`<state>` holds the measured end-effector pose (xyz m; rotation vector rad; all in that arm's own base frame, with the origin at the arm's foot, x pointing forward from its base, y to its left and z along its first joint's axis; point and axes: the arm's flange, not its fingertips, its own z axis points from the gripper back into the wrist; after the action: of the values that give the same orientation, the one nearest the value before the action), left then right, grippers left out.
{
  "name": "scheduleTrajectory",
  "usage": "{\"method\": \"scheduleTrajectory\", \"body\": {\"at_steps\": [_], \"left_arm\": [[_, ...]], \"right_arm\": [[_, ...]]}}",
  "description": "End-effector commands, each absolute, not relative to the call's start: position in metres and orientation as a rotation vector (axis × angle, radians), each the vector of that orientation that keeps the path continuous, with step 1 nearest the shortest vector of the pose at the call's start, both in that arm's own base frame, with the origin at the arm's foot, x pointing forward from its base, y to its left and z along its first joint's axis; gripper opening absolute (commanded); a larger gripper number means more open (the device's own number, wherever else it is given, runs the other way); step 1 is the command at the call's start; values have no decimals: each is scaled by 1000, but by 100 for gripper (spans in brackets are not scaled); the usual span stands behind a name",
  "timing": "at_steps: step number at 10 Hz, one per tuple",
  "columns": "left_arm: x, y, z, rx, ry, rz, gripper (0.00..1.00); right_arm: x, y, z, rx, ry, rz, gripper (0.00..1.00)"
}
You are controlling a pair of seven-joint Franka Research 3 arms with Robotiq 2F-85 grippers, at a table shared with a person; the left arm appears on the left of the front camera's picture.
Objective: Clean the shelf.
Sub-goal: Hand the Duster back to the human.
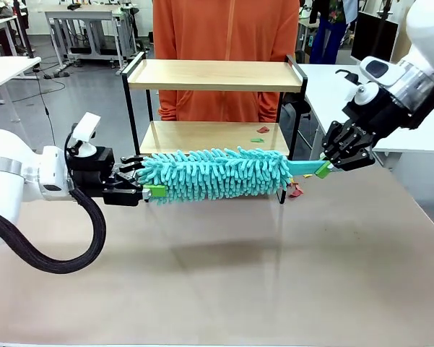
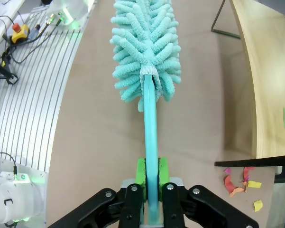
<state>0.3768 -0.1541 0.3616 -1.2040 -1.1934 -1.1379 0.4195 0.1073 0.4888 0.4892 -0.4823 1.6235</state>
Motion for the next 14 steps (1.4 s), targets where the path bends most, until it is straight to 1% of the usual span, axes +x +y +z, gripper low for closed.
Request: {"method": "scheduleTrajectory", "body": {"at_steps": [1,5,6,7,8,10,11,12,13,14], "left_arm": [[361,-164,356,-1236,-1232,-1091,100],[366,-177,356,-1271,-1207,-1142,100],[365,-178,358,-1258,-1227,-1171,58],[363,-178,360,-1247,-1247,-1198,42],[362,-179,361,-1246,-1250,-1208,0],[366,-180,361,-1280,-1234,-1207,0],[367,-181,361,-1283,-1232,-1213,14],[366,-182,362,-1280,-1232,-1224,4],[366,-182,362,-1273,-1238,-1233,0],[367,-183,363,-1275,-1235,-1232,0]], "right_arm": [[417,107,491,501,-498,1620,13],[417,107,491,501,-498,1620,13],[417,107,491,501,-498,1620,13],[417,107,491,501,-498,1620,13],[417,107,491,501,-498,1620,13],[417,107,491,501,-498,1620,13],[417,107,491,501,-498,1620,13],[417,107,491,501,-498,1620,13],[417,107,491,501,-498,1620,13],[417,107,491,501,-498,1620,13]]}}
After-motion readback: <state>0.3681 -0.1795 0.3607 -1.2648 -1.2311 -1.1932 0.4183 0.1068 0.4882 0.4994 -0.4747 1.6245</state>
